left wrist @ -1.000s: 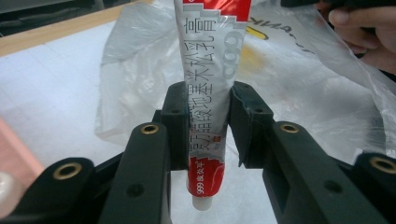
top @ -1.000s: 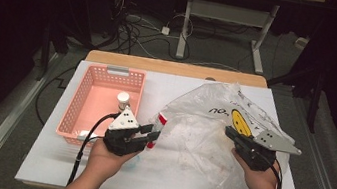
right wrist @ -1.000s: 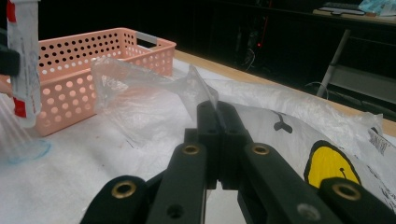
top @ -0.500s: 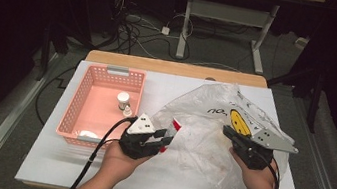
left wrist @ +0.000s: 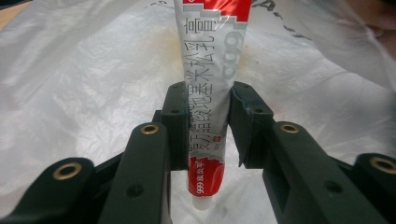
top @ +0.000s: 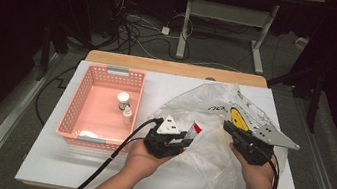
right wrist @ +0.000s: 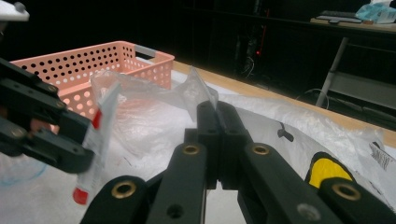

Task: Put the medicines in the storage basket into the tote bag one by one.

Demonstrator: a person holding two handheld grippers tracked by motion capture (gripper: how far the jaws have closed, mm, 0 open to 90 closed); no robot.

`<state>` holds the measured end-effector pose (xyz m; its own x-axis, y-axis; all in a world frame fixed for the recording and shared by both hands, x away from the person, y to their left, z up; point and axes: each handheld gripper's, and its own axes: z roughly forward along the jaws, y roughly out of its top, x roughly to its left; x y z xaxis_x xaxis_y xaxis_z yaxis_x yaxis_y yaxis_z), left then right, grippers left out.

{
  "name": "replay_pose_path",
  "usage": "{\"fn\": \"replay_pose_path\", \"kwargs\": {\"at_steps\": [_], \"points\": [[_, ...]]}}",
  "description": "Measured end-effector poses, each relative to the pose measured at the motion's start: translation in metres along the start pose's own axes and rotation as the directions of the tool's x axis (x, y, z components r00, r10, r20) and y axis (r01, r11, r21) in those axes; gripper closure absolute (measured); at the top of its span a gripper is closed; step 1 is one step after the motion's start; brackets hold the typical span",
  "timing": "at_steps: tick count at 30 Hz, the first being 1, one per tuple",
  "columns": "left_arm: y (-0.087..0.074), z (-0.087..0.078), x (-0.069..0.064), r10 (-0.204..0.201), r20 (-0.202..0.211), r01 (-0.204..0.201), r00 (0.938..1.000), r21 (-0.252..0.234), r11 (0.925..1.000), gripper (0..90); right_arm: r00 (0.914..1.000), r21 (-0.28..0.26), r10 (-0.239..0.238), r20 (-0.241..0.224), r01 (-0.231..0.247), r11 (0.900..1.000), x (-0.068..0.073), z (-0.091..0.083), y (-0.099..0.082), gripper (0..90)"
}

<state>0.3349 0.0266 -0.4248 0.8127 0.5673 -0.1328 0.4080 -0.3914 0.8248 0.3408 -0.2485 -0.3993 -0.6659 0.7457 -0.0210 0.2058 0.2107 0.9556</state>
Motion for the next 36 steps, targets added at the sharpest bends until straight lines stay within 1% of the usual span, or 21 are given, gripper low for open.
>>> {"fn": "replay_pose_path", "kwargs": {"at_steps": [1, 3, 8, 11, 17, 19, 22, 24, 30, 33, 36], "points": [[0.001, 0.004, 0.000, 0.002, -0.001, -0.002, 1.0000, 0.004, 1.0000, 67.9, 1.0000, 0.000, 0.005, 0.001, -0.005, 1.0000, 0.000, 0.001, 0.000, 90.0], [0.002, 0.012, 0.001, -0.001, 0.002, 0.001, 1.0000, 0.009, 1.0000, 67.9, 1.0000, -0.005, 0.001, 0.005, -0.001, 1.0000, -0.002, 0.002, 0.001, 90.0], [0.007, 0.027, 0.002, 0.002, -0.010, -0.002, 1.0000, 0.007, 1.0000, 67.9, 1.0000, -0.020, 0.008, 0.004, -0.008, 0.9998, -0.003, 0.003, 0.003, 90.0], [0.009, 0.035, 0.004, 0.002, -0.018, -0.002, 0.9998, 0.019, 0.9998, 67.9, 1.0000, -0.026, 0.008, -0.001, -0.008, 0.9996, -0.003, 0.003, 0.005, 90.0], [0.010, 0.052, 0.005, 0.006, -0.029, -0.005, 0.9996, 0.036, 0.9993, 67.8, 0.9999, -0.034, 0.011, 0.000, -0.011, 0.9994, -0.003, 0.003, 0.006, 90.0], [0.010, 0.058, 0.005, 0.006, -0.029, -0.005, 0.9995, 0.032, 0.9995, 67.9, 0.9999, -0.033, 0.011, 0.000, -0.011, 0.9994, -0.003, 0.004, 0.006, 90.0], [0.011, 0.066, 0.005, 0.000, -0.035, 0.002, 0.9994, 0.031, 0.9995, 67.8, 0.9999, -0.036, 0.015, 0.000, -0.015, 0.9993, -0.003, 0.004, 0.006, 90.0], [0.011, 0.071, 0.006, -0.005, -0.033, 0.006, 0.9994, 0.033, 0.9994, 67.8, 0.9999, -0.036, 0.012, 0.000, -0.012, 0.9993, -0.003, 0.003, 0.006, 90.0], [0.014, 0.086, 0.011, -0.017, -0.043, 0.019, 0.9989, 0.035, 0.9992, 67.7, 0.9998, -0.041, 0.018, 0.004, -0.018, 0.9990, -0.005, 0.002, 0.006, 90.0], [0.014, 0.095, 0.011, -0.013, -0.049, 0.015, 0.9987, 0.039, 0.9991, 67.6, 0.9999, -0.044, 0.011, 0.001, -0.011, 0.9989, -0.006, 0.001, 0.006, 90.0], [0.012, 0.103, 0.013, -0.018, -0.056, 0.020, 0.9983, 0.039, 0.9990, 67.5, 0.9998, -0.049, 0.020, 0.004, -0.020, 0.9986, -0.007, 0.000, 0.006, 90.0]]}}
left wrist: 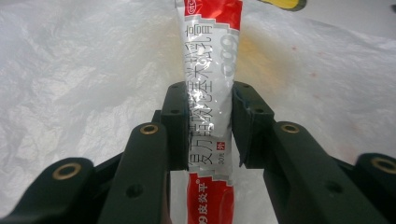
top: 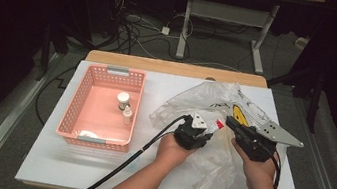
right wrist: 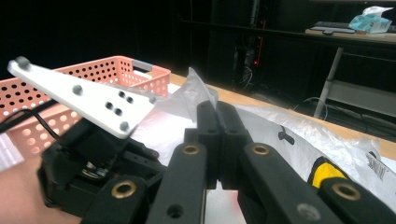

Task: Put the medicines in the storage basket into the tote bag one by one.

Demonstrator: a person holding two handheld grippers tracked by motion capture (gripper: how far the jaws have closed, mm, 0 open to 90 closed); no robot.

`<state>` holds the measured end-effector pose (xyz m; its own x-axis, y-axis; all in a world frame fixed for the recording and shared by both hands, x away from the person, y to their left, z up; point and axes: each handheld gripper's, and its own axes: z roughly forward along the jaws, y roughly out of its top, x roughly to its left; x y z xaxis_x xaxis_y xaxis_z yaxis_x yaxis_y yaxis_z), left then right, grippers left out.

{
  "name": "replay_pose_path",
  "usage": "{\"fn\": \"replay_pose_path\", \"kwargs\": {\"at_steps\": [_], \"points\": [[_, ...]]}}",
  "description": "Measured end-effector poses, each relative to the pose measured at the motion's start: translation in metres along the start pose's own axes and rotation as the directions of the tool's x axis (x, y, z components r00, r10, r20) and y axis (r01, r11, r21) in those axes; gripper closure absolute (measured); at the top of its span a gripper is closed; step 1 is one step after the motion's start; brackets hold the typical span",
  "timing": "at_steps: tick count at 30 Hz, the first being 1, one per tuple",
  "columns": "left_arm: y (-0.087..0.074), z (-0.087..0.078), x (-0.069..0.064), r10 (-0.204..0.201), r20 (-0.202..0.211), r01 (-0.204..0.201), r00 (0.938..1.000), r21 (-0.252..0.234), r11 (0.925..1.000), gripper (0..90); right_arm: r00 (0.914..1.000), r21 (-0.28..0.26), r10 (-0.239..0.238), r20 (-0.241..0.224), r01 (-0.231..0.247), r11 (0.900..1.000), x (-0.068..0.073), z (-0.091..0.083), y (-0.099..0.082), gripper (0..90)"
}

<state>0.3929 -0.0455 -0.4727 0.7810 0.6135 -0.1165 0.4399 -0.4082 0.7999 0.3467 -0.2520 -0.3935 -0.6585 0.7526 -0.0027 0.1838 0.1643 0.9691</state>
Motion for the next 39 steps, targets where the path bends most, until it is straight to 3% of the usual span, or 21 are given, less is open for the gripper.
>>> {"fn": "replay_pose_path", "kwargs": {"at_steps": [5, 8, 13, 16, 20, 30, 37, 39], "points": [[-0.002, 0.010, 0.002, -0.019, -0.011, 0.019, 0.9998, 0.007, 0.9998, 67.0, 1.0000, 0.001, 0.004, 0.000, -0.004, 1.0000, -0.001, 0.000, -0.001, 90.0], [-0.001, 0.006, 0.003, -0.031, -0.010, 0.031, 0.9995, 0.013, 0.9994, 56.3, 1.0000, 0.001, 0.002, -0.003, -0.002, 1.0000, -0.002, -0.001, -0.001, 90.0], [-0.005, -0.007, 0.001, -0.028, 0.023, 0.028, 0.9994, 0.004, 0.9996, 51.2, 1.0000, 0.013, 0.002, -0.002, -0.002, 0.9999, -0.003, 0.001, -0.003, 90.0], [-0.010, -0.012, 0.002, -0.057, 0.067, 0.057, 0.9961, 0.004, 0.9984, 44.2, 1.0000, 0.013, -0.008, -0.005, 0.008, 0.9999, -0.002, 0.001, -0.003, 90.0], [-0.017, -0.021, 0.001, -0.054, 0.106, 0.055, 0.9929, -0.003, 0.9985, 40.1, 0.9999, 0.023, -0.008, -0.008, 0.008, 0.9997, 0.000, 0.000, -0.004, 90.0], [-0.033, -0.048, -0.002, -0.049, 0.148, 0.050, 0.9878, -0.006, 0.9987, 25.0, 0.9997, 0.038, -0.022, -0.015, 0.022, 0.9990, 0.005, -0.002, -0.007, 90.0], [-0.039, -0.067, -0.007, -0.028, 0.116, 0.031, 0.9928, -0.024, 0.9992, 12.3, 0.9995, 0.045, -0.028, -0.015, 0.029, 0.9986, 0.006, -0.002, -0.008, 90.0], [-0.040, -0.072, -0.006, -0.038, 0.111, 0.041, 0.9931, -0.019, 0.9990, 5.0, 0.9995, 0.046, -0.028, -0.013, 0.028, 0.9985, 0.006, -0.003, -0.008, 90.0]]}}
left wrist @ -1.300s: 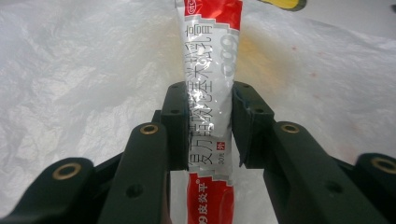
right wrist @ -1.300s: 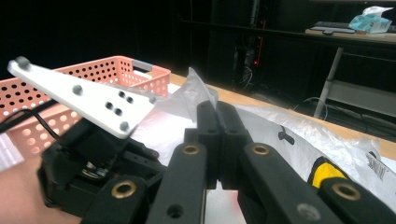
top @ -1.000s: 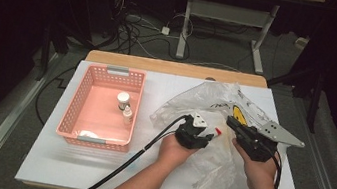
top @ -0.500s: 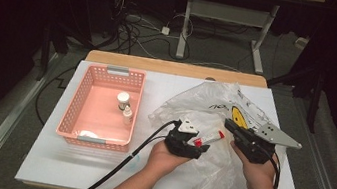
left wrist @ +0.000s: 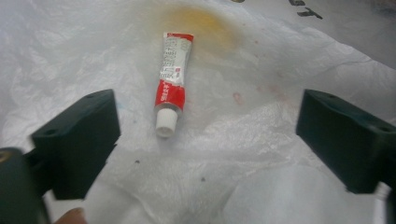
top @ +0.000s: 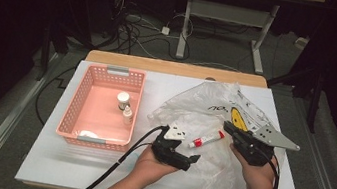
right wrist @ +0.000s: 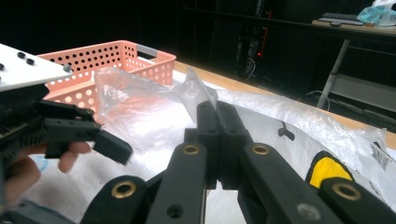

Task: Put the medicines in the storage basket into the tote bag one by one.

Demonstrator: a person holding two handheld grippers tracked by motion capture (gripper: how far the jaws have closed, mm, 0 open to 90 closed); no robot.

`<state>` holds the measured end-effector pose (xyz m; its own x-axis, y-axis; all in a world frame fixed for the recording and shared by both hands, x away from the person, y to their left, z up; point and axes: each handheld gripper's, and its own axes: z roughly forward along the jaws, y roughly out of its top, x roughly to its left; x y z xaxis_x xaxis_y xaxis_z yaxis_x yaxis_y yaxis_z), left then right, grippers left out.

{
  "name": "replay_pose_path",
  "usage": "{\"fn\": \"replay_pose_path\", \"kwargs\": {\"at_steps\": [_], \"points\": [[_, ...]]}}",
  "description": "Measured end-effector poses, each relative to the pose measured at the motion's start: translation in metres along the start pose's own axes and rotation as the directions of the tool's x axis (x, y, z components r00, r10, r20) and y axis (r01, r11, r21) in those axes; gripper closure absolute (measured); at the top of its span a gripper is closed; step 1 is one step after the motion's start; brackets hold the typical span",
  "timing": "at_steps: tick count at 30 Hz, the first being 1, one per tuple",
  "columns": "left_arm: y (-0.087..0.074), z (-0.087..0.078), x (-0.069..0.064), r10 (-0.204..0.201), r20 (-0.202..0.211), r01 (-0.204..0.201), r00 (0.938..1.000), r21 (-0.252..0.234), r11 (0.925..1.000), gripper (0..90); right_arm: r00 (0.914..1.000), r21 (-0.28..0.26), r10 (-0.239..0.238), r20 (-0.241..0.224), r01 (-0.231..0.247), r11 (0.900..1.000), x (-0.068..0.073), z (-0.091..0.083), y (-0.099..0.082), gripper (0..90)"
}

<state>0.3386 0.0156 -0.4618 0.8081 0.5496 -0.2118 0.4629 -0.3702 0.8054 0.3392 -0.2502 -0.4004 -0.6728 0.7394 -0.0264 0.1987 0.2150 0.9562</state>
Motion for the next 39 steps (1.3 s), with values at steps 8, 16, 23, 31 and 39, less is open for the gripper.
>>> {"fn": "replay_pose_path", "kwargs": {"at_steps": [8, 16, 23, 31, 39], "points": [[-0.002, -0.027, -0.003, 0.000, 0.001, 0.000, 1.0000, -0.027, 0.9996, 0.0, 1.0000, -0.003, -0.006, 0.005, 0.006, 1.0000, -0.001, -0.002, 0.000, 90.0], [-0.004, -0.061, -0.001, 0.009, -0.019, -0.010, 0.9998, -0.045, 0.9990, 0.0, 0.9999, -0.002, -0.007, 0.010, 0.007, 1.0000, 0.000, -0.003, 0.000, 90.0], [-0.015, -0.087, 0.012, -0.023, -0.066, 0.019, 0.9975, -0.055, 0.9983, 0.0, 0.9999, 0.000, -0.006, 0.009, 0.006, 1.0000, 0.000, -0.004, 0.000, 90.0], [-0.021, -0.104, 0.021, -0.041, -0.100, 0.032, 0.9941, -0.083, 0.9960, 0.0, 1.0000, 0.010, -0.007, 0.002, 0.007, 0.9999, 0.002, -0.002, -0.002, 90.0], [-0.028, -0.127, 0.033, -0.089, -0.136, 0.076, 0.9867, -0.103, 0.9918, 0.0, 1.0000, 0.006, -0.007, 0.001, 0.007, 1.0000, 0.001, -0.003, -0.002, 90.0]]}}
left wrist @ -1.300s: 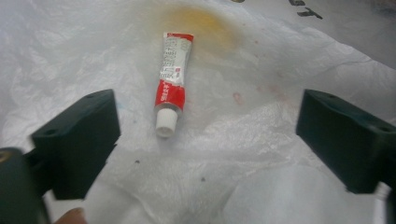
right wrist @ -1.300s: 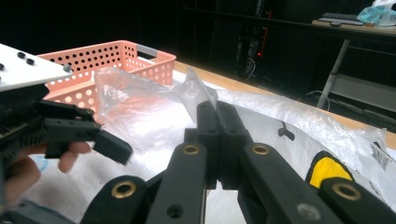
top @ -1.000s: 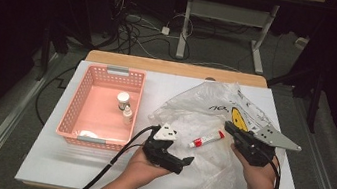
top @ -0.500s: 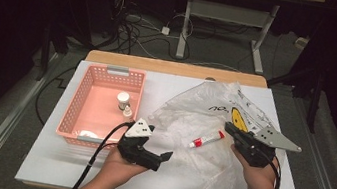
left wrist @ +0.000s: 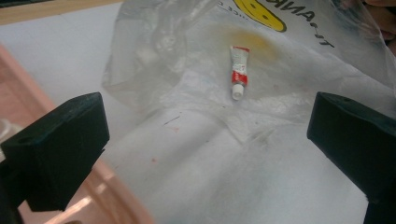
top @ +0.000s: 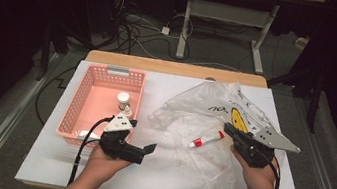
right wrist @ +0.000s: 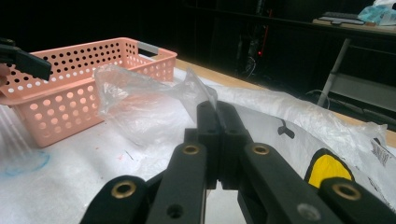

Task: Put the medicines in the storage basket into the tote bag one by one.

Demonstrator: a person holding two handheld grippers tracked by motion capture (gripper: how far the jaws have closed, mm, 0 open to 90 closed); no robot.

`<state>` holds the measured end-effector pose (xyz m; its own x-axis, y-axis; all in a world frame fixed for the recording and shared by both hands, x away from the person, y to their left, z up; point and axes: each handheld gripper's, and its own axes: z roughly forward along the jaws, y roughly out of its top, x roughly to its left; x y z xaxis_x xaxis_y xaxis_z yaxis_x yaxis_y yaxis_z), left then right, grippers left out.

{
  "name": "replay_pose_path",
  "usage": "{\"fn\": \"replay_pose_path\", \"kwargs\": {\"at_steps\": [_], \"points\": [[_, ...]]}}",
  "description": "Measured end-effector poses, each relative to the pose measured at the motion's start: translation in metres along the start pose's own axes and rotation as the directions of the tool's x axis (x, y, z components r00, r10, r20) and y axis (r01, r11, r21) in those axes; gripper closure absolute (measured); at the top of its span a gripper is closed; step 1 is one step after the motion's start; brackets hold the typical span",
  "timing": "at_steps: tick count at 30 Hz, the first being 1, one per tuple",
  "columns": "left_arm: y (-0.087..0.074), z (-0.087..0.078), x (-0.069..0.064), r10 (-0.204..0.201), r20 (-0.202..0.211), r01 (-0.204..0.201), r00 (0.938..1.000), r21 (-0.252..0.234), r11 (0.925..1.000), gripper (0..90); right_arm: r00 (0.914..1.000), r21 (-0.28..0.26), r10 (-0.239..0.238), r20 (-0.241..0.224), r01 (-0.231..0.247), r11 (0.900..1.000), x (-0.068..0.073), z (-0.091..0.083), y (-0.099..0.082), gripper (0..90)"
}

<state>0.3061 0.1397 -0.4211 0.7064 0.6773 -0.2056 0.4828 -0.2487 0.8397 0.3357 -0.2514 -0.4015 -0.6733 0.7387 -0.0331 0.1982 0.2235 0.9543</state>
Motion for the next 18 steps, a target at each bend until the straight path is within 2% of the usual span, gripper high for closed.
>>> {"fn": "replay_pose_path", "kwargs": {"at_steps": [6, 11, 14, 18], "points": [[-0.001, -0.013, 0.015, -0.006, -0.054, 0.006, 0.9985, -0.002, 1.0000, 0.0, 1.0000, 0.004, 0.002, 0.003, -0.002, 1.0000, -0.001, -0.001, -0.001, 90.0], [-0.001, -0.023, 0.027, -0.016, -0.104, 0.016, 0.9945, 0.001, 0.9999, 0.0, 1.0000, -0.001, 0.001, 0.003, -0.001, 1.0000, -0.003, -0.002, -0.001, 90.0], [-0.003, -0.028, 0.035, -0.015, -0.150, 0.016, 0.9885, 0.004, 0.9999, 0.0, 1.0000, -0.002, 0.005, 0.005, -0.004, 1.0000, -0.003, -0.002, -0.001, 90.0], [-0.007, -0.031, 0.045, -0.034, -0.176, 0.037, 0.9838, 0.016, 0.9992, 0.0, 1.0000, -0.002, -0.004, 0.003, 0.004, 1.0000, -0.003, -0.002, -0.001, 90.0]]}}
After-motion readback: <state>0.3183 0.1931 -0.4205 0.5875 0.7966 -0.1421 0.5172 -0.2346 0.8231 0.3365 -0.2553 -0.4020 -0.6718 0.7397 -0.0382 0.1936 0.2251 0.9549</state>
